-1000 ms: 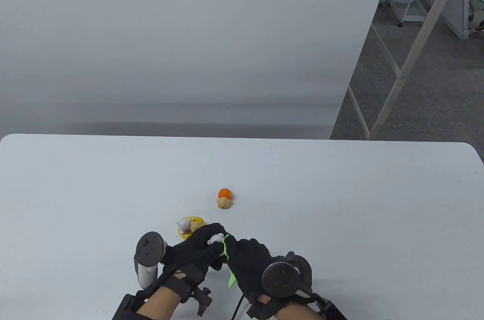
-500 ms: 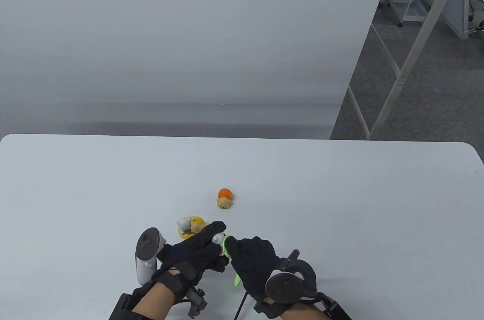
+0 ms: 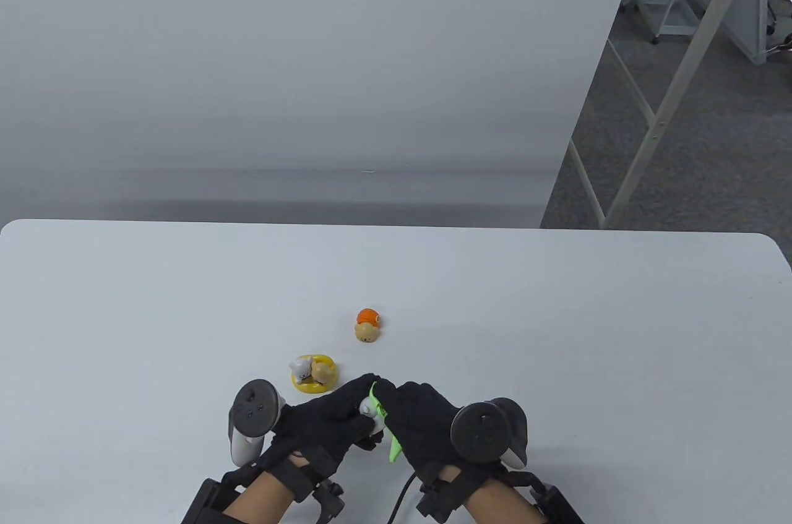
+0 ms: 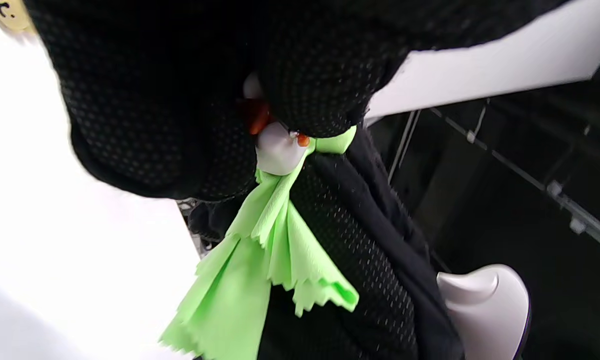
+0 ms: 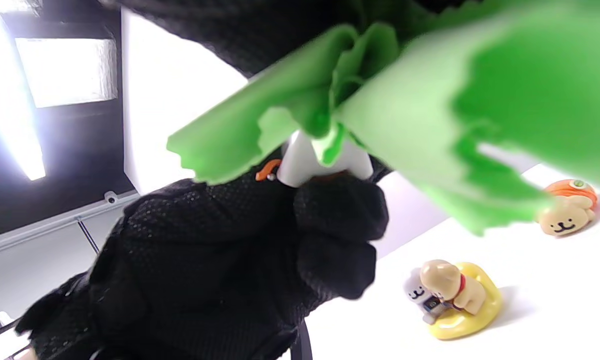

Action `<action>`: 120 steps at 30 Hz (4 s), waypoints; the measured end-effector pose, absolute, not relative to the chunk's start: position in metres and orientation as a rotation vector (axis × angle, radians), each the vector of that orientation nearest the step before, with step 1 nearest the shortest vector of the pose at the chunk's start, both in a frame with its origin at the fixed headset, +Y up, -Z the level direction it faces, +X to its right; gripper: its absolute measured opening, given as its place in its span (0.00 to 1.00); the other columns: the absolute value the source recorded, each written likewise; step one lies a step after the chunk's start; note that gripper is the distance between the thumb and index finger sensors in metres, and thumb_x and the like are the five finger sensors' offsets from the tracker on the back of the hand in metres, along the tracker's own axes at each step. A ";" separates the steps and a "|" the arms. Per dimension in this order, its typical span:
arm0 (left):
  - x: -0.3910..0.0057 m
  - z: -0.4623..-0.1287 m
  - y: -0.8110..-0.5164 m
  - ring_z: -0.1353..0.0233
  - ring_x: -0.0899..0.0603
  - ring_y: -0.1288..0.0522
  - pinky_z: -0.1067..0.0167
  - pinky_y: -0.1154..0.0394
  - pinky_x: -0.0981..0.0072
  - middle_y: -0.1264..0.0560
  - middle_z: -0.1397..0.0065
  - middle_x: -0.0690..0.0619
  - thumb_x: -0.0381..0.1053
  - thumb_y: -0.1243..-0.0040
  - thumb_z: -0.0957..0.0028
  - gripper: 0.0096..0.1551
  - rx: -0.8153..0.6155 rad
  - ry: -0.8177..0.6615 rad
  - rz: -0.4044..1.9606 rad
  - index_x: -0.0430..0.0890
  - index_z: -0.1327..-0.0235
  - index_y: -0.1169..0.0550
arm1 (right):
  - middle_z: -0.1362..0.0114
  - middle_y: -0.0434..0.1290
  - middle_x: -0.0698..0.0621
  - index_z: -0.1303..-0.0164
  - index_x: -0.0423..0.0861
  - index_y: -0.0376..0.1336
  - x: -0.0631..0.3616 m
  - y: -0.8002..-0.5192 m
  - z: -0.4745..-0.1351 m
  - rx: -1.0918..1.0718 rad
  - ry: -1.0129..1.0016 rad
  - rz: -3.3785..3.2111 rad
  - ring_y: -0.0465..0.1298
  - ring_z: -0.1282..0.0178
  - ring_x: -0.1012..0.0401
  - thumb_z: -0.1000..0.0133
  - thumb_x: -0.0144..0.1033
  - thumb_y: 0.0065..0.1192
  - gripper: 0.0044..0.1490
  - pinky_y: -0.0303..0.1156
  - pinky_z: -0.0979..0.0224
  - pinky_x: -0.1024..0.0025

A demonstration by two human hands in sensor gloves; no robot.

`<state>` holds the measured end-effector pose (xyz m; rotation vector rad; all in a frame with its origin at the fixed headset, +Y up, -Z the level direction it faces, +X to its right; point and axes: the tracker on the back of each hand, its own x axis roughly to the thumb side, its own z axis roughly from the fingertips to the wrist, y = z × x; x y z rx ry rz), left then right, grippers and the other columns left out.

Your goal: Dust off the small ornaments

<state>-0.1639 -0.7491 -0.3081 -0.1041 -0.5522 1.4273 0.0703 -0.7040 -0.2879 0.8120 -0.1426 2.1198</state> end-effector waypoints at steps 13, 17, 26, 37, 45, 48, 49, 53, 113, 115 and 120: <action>-0.173 -0.308 -0.752 0.51 0.37 0.07 0.59 0.06 0.51 0.21 0.35 0.32 0.51 0.27 0.51 0.40 -0.037 -0.409 1.505 0.29 0.31 0.24 | 0.44 0.78 0.24 0.33 0.31 0.66 0.059 -0.702 -0.266 0.995 -0.441 2.192 0.80 0.53 0.36 0.41 0.23 0.68 0.27 0.74 0.43 0.26; -0.174 -0.307 -0.739 0.49 0.34 0.08 0.57 0.06 0.48 0.22 0.34 0.30 0.48 0.28 0.51 0.39 0.023 -0.501 1.357 0.28 0.31 0.24 | 0.43 0.77 0.23 0.33 0.31 0.66 0.057 -0.701 -0.266 0.984 -0.440 2.213 0.80 0.53 0.36 0.41 0.23 0.68 0.27 0.74 0.43 0.25; -0.168 -0.301 -0.729 0.47 0.31 0.08 0.54 0.07 0.46 0.22 0.31 0.32 0.43 0.28 0.54 0.42 0.100 -0.631 1.260 0.30 0.26 0.28 | 0.43 0.77 0.23 0.32 0.29 0.65 0.068 -0.702 -0.283 0.791 -0.176 2.113 0.80 0.52 0.36 0.40 0.24 0.66 0.27 0.73 0.42 0.25; -0.197 -0.318 -0.736 0.52 0.38 0.08 0.60 0.06 0.51 0.21 0.37 0.38 0.58 0.15 0.54 0.41 0.075 -0.580 1.289 0.37 0.34 0.19 | 0.43 0.78 0.24 0.32 0.31 0.67 0.074 -0.712 -0.289 0.732 -0.110 2.040 0.80 0.53 0.37 0.40 0.25 0.67 0.27 0.74 0.43 0.27; -0.188 -0.312 -0.730 0.59 0.46 0.04 0.68 0.03 0.59 0.16 0.42 0.39 0.54 0.07 0.67 0.40 0.127 -0.580 1.068 0.38 0.45 0.15 | 0.41 0.77 0.25 0.33 0.39 0.69 0.078 -0.708 -0.288 0.781 -0.260 2.120 0.80 0.50 0.36 0.42 0.24 0.69 0.25 0.73 0.41 0.26; -0.177 -0.307 -0.728 0.63 0.48 0.07 0.69 0.06 0.55 0.17 0.46 0.40 0.56 0.06 0.69 0.41 0.178 -0.569 0.906 0.37 0.49 0.16 | 0.40 0.76 0.25 0.33 0.41 0.70 0.071 -0.708 -0.283 0.893 -0.314 2.176 0.79 0.49 0.36 0.42 0.24 0.69 0.24 0.72 0.40 0.26; -0.173 -0.306 -0.728 0.65 0.49 0.08 0.70 0.07 0.55 0.17 0.47 0.40 0.56 0.05 0.70 0.41 0.176 -0.576 0.860 0.37 0.50 0.16 | 0.40 0.76 0.24 0.34 0.41 0.70 0.066 -0.706 -0.280 0.946 -0.340 2.184 0.79 0.49 0.35 0.42 0.24 0.70 0.24 0.72 0.40 0.26; -0.161 -0.301 -0.726 0.69 0.50 0.11 0.73 0.09 0.55 0.18 0.50 0.40 0.55 0.04 0.71 0.40 0.190 -0.567 0.805 0.37 0.54 0.17 | 0.39 0.75 0.24 0.35 0.42 0.71 0.046 -0.704 -0.266 1.122 -0.440 2.305 0.77 0.48 0.34 0.42 0.23 0.69 0.24 0.71 0.39 0.25; -0.178 -0.309 -0.741 0.59 0.41 0.04 0.68 0.03 0.58 0.16 0.45 0.36 0.52 0.12 0.56 0.35 -0.037 -0.462 1.393 0.36 0.44 0.19 | 0.41 0.76 0.24 0.31 0.32 0.64 0.076 -0.726 -0.285 0.625 -0.158 1.875 0.80 0.51 0.37 0.40 0.23 0.65 0.27 0.75 0.42 0.29; -0.175 -0.308 -0.740 0.59 0.41 0.04 0.69 0.03 0.58 0.15 0.46 0.36 0.52 0.12 0.57 0.34 -0.033 -0.467 1.375 0.36 0.45 0.19 | 0.41 0.76 0.24 0.31 0.31 0.64 0.076 -0.724 -0.285 0.610 -0.175 1.912 0.80 0.51 0.37 0.41 0.22 0.65 0.27 0.75 0.42 0.28; -0.176 -0.306 -0.739 0.59 0.42 0.03 0.70 0.02 0.60 0.15 0.46 0.36 0.52 0.12 0.57 0.34 -0.020 -0.430 1.381 0.37 0.45 0.18 | 0.41 0.76 0.23 0.32 0.28 0.62 0.075 -0.724 -0.282 0.664 -0.175 1.919 0.80 0.52 0.37 0.41 0.22 0.65 0.28 0.75 0.43 0.28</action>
